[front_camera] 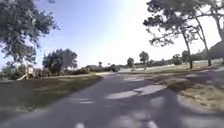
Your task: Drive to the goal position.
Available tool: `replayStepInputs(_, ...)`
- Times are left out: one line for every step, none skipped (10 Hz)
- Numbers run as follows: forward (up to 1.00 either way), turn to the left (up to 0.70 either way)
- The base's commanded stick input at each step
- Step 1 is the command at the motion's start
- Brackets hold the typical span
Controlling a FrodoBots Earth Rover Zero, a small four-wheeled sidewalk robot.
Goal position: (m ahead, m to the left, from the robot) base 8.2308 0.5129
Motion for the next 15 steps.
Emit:
replayStepInputs(1.00, 0.00)
replayStepInputs(1.00, 0.00)
replayStepInputs(1.00, 0.00)
replayStepInputs(1.00, 0.00)
replayStepInputs(1.00, 0.00)
replayStepInputs(1.00, 0.00)
replayStepInputs(1.00, 0.00)
replayStepInputs(1.00, 0.00)
replayStepInputs(1.00, 0.00)
replayStepInputs(1.00, 0.01)
replayStepInputs(1.00, 0.01)
replayStepInputs(1.00, 0.00)
replayStepInputs(1.00, 0.00)
replayStepInputs(1.00, 0.00)
replayStepInputs(1.00, 0.00)
